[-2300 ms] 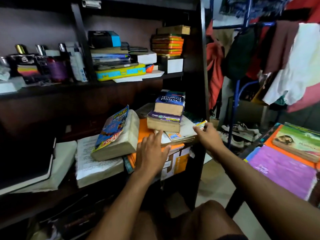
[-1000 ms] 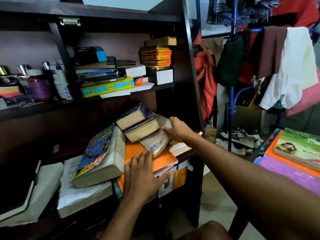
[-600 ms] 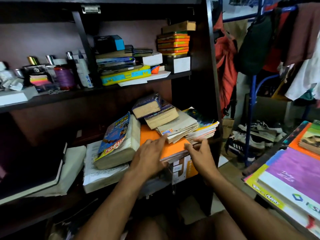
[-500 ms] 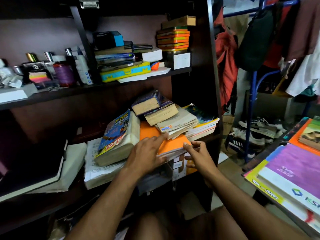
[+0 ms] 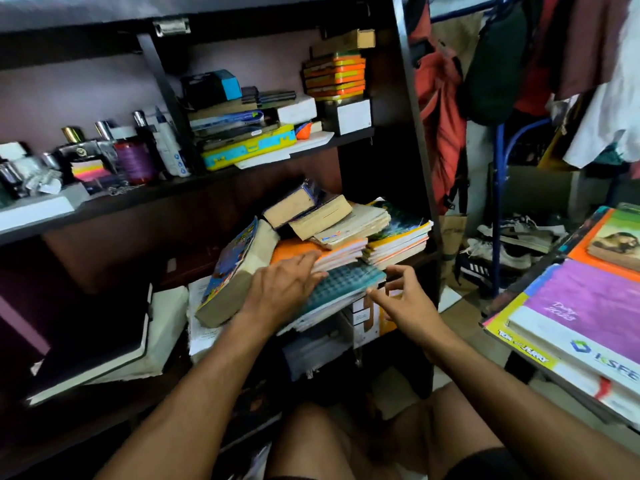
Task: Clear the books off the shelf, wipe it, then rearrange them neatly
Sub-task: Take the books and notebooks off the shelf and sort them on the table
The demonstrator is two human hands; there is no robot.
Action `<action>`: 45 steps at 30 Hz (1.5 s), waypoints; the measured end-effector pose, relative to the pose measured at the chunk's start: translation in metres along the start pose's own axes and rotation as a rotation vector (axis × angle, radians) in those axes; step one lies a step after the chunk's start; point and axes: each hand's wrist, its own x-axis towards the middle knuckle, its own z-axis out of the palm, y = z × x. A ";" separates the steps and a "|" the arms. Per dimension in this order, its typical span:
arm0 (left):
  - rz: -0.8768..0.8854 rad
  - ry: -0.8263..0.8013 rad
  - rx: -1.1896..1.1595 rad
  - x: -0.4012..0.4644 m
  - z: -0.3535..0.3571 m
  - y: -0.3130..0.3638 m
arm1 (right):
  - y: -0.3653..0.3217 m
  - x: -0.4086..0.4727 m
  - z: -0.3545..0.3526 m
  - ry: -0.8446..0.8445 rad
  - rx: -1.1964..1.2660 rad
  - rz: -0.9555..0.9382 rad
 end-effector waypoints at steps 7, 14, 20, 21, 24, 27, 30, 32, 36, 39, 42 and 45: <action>0.112 -0.002 0.145 -0.006 -0.082 0.003 | -0.028 -0.016 0.001 -0.103 0.006 -0.091; 0.114 -0.040 -0.409 -0.016 -0.193 0.037 | -0.075 -0.045 -0.048 -0.048 0.122 -0.397; 0.113 -0.398 -1.007 0.010 -0.199 0.086 | -0.064 -0.098 -0.129 -0.084 0.160 -0.345; 0.113 -0.449 -1.097 0.016 -0.190 0.094 | -0.056 -0.108 -0.136 -0.060 0.173 -0.323; -0.031 -0.489 -1.523 0.024 -0.158 0.118 | -0.030 -0.136 -0.161 0.076 0.249 -0.260; -0.161 -0.430 -2.021 0.018 -0.108 0.152 | -0.016 -0.136 -0.183 0.294 0.332 -0.208; -0.315 -0.456 -1.871 -0.001 -0.050 0.206 | -0.004 -0.121 -0.198 0.469 0.436 -0.130; -0.383 -0.436 -1.683 -0.002 -0.017 0.223 | 0.006 -0.114 -0.204 0.509 0.450 -0.063; -0.331 -0.442 -1.508 0.009 -0.001 0.245 | 0.037 -0.116 -0.211 0.531 0.406 0.066; -0.269 -0.464 -1.466 0.016 0.004 0.263 | 0.050 -0.117 -0.223 0.495 0.302 0.142; -0.210 -0.430 -1.411 0.035 0.004 0.281 | 0.051 -0.117 -0.244 0.496 0.098 0.196; -0.115 -0.406 -1.297 0.062 -0.002 0.296 | 0.049 -0.113 -0.256 0.523 0.031 0.199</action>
